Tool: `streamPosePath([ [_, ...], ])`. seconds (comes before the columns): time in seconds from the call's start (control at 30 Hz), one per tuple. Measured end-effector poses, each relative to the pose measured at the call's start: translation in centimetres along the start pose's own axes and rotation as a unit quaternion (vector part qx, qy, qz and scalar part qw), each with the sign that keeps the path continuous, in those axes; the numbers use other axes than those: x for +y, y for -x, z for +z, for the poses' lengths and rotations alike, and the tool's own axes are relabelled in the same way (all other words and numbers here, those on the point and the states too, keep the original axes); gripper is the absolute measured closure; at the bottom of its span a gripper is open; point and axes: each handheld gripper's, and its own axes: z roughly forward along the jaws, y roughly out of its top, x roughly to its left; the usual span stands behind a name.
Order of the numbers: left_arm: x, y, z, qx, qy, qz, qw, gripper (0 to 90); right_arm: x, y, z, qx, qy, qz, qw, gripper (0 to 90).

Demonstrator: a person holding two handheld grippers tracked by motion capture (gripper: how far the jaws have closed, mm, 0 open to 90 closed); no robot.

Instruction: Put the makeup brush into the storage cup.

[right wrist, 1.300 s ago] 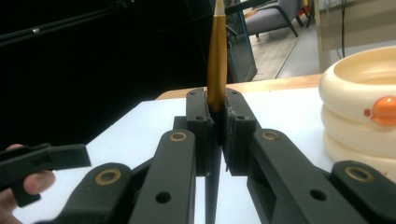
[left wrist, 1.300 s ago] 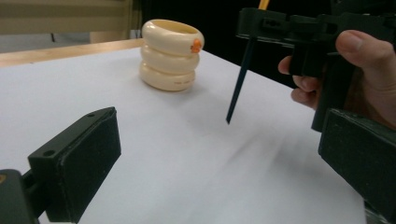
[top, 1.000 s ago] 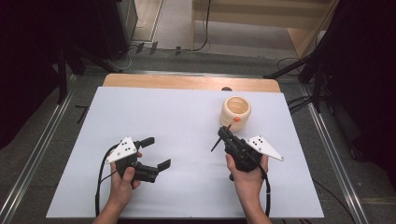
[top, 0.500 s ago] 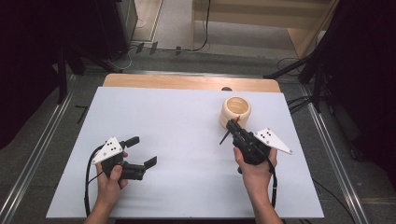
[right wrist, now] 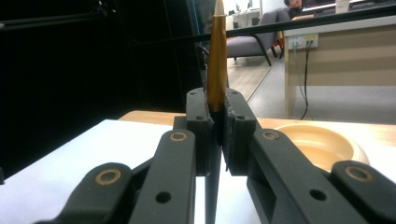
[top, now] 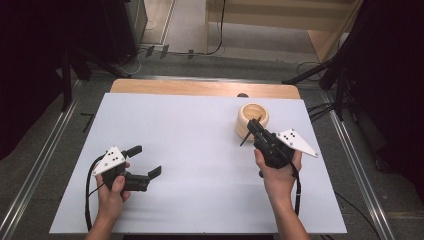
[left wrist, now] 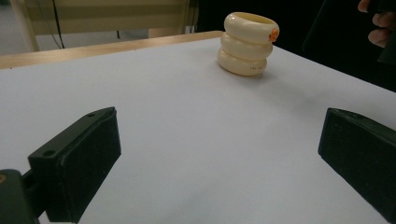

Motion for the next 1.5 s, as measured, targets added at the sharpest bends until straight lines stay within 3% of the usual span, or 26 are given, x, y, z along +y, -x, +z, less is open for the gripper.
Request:
streamPosePath([
  [0.47,-0.1,-0.2,0.1,0.000,-0.004,-0.001,1.0000,0.0,0.7,1.1,1.4,-0.017,0.010,-0.001,0.9998,83.5],
  [1.03,-0.2,-0.3,0.1,0.002,-0.006,-0.002,1.0000,0.0,3.7,2.6,2.9,-0.040,0.026,-0.009,0.9988,83.5],
  [1.5,-0.3,-0.3,0.2,0.001,-0.010,-0.001,1.0000,0.0,3.4,3.7,4.6,-0.068,0.030,-0.024,0.9969,83.5],
])
